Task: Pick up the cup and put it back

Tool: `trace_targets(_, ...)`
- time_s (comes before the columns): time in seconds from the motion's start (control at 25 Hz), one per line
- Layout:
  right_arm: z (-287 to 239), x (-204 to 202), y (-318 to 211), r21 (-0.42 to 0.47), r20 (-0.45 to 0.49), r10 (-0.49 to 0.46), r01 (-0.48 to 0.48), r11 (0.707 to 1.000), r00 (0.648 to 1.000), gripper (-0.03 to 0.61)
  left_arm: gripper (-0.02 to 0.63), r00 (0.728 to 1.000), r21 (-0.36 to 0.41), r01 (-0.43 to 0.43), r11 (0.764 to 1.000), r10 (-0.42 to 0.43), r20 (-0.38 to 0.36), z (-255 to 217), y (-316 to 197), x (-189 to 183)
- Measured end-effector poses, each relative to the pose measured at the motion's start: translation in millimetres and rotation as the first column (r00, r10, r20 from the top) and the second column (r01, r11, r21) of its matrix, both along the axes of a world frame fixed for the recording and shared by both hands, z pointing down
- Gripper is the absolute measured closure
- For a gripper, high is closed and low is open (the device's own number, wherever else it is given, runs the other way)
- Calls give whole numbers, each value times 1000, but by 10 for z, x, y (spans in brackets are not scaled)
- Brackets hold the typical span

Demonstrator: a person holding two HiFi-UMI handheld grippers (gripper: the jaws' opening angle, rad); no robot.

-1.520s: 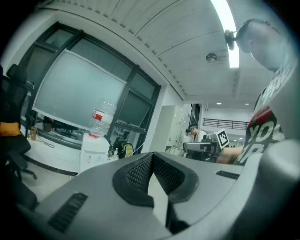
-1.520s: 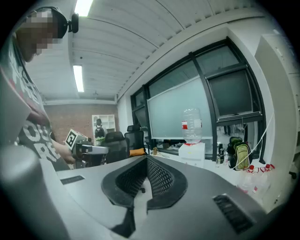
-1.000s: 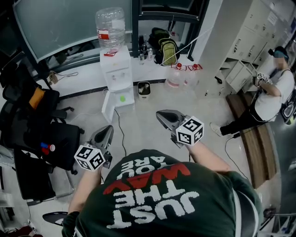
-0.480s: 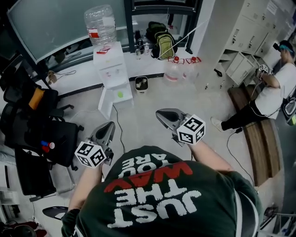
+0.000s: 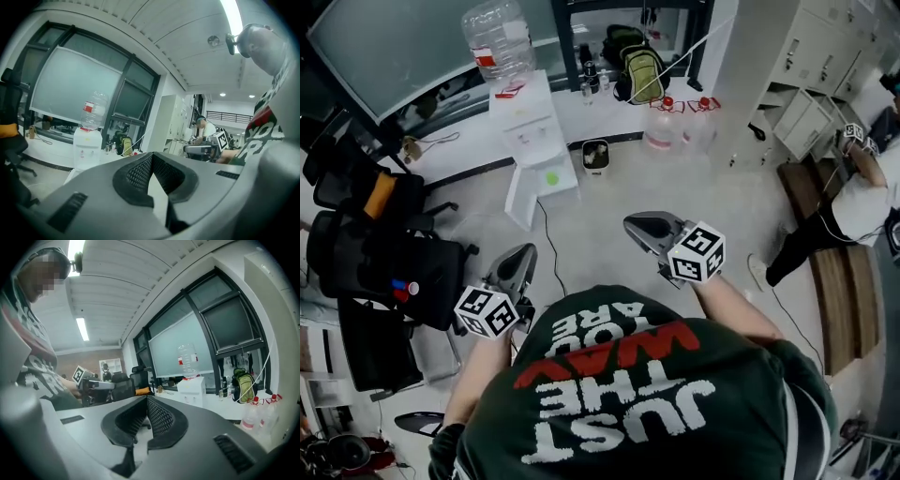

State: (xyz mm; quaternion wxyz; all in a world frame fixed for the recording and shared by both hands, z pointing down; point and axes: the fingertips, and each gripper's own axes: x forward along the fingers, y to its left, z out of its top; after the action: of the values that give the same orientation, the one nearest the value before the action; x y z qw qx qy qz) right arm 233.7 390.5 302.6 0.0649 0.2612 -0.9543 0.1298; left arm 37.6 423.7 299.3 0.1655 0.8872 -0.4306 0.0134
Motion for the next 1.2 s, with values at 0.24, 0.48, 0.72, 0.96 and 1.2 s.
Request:
trace_targets(0.24,109,-616,-611,8,-54,-6,7,1000,999,545,606,999,-9,-14,1000,14,-49,253,-650,-579)
trace_targets(0.48,267,-1722,-1751,10,-91,62,-62,998,994,543,606,991,-7,-84,996,83,-103,630,-1949,-1615)
trace_targets(0.72,-16,-3036,-2837,-22,-72,67,-69,997,995,543,606,980,18,-175,984,176,-95,522,-3232,-2671)
trace_targets(0.96,18,-3611,-3588,-45,-137,67,-74,996,988,543,606,974,-23,-189,982,185,-133,795,-4021,-3167)
trace_targets(1.2,343,-3657,-4096,-131,-197,11,-38,991,980,543,606,976,-88,-171,981,156,-155,1210,-4422,-3126)
